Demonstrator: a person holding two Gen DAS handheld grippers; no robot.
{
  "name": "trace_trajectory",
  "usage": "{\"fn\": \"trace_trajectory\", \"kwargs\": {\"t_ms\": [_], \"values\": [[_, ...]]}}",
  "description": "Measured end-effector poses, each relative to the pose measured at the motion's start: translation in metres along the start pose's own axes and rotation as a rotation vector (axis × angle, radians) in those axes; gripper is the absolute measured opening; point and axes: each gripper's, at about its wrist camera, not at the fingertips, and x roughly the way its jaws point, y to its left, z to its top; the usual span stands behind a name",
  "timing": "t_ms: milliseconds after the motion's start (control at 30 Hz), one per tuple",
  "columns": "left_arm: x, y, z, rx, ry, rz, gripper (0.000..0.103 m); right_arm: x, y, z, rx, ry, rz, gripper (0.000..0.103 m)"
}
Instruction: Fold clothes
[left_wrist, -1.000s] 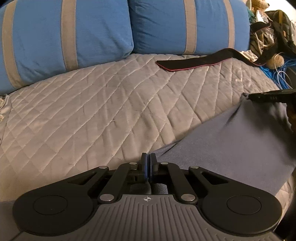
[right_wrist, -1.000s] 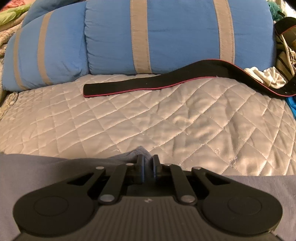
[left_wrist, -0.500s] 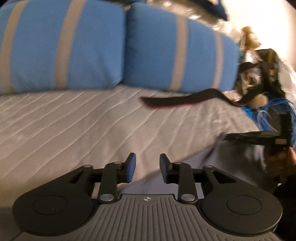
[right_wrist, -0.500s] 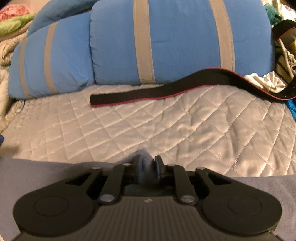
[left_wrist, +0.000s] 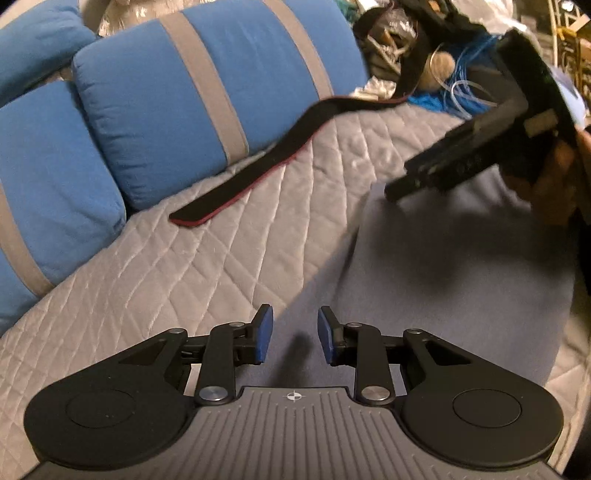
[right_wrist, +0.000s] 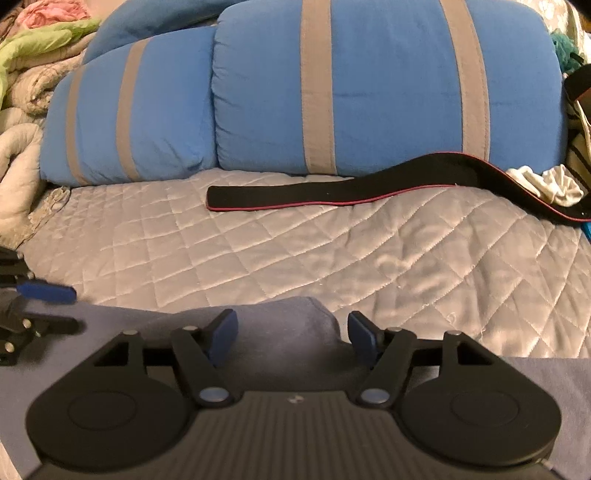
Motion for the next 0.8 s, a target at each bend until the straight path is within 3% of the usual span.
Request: {"fn": "trace_trajectory", "kwargs": {"t_ms": [333,400,433,467,567,800], "values": [[0.017,-0.005,-0.015,0.034,0.059,-0.007,0.021,0.001,-0.001,0.001,0.012,0.005,0.000,0.081],[0.014,0.001,-0.014,0.012,0.053,-0.018,0.014,0.002,-0.001,0.001,0.012,0.007,-0.002,0.082],[0.013,0.003,-0.013,0.001,0.050,-0.023,0.004,0.002,0.000,0.001,0.009,0.008,-0.004,0.082],[0.012,0.006,-0.013,-0.010,0.047,-0.028,0.002,0.002,0.000,0.001,0.006,0.008,-0.006,0.082],[0.009,0.013,-0.011,-0.044,0.038,-0.044,0.001,0.004,0.000,0.000,0.002,0.010,-0.018,0.082],[-0.011,0.044,-0.007,-0.231,-0.032,-0.097,0.001,0.009,-0.004,-0.001,0.005,0.033,-0.057,0.081]]}}
